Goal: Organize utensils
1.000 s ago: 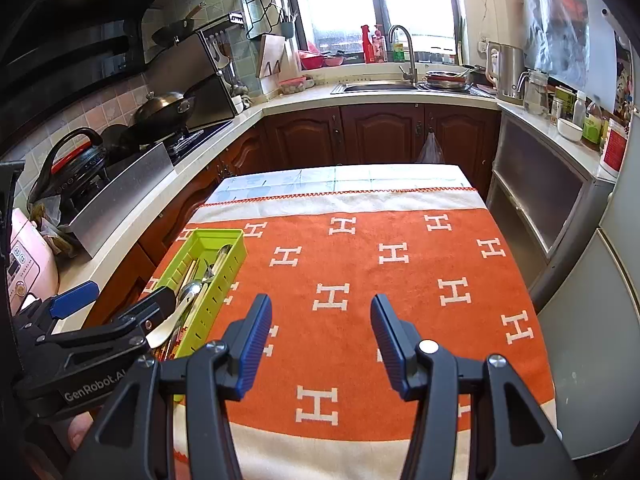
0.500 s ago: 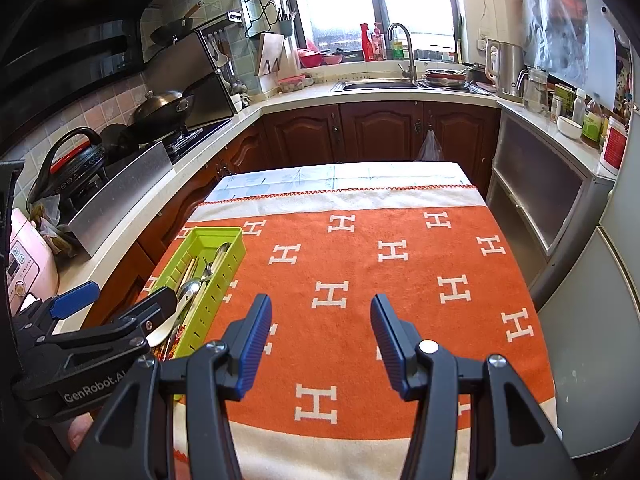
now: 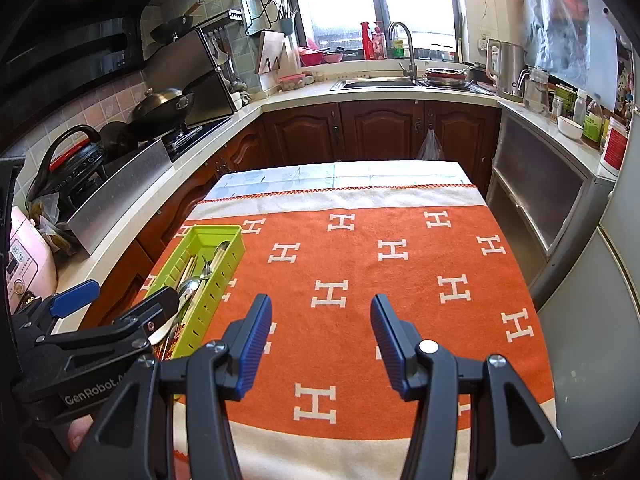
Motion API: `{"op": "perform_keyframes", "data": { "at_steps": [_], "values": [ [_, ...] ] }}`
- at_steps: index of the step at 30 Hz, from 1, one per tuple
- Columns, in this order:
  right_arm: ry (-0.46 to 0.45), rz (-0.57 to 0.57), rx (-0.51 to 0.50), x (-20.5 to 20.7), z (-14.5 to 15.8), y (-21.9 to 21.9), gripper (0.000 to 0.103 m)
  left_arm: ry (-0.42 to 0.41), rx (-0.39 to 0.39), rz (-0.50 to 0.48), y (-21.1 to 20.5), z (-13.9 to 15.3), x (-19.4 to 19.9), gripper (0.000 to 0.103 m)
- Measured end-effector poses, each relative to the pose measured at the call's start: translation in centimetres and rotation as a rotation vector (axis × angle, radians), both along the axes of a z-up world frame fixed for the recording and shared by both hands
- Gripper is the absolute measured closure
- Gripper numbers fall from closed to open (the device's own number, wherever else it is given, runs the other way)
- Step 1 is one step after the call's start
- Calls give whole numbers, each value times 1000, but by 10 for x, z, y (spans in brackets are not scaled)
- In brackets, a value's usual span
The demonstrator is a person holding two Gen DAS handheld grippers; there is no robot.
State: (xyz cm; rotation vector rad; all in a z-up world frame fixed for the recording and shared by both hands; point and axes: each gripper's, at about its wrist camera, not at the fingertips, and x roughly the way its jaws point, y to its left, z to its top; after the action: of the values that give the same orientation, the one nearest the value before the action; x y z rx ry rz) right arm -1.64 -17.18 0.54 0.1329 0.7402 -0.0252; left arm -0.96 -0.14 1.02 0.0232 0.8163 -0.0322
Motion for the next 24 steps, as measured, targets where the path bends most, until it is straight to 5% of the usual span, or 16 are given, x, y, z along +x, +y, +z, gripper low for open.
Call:
{"op": "perform_keyframes", "data": {
  "at_steps": [24],
  "values": [
    [9, 3, 7, 1, -4, -4, 51, 7, 2, -5, -1, -3, 2, 1]
  ]
}}
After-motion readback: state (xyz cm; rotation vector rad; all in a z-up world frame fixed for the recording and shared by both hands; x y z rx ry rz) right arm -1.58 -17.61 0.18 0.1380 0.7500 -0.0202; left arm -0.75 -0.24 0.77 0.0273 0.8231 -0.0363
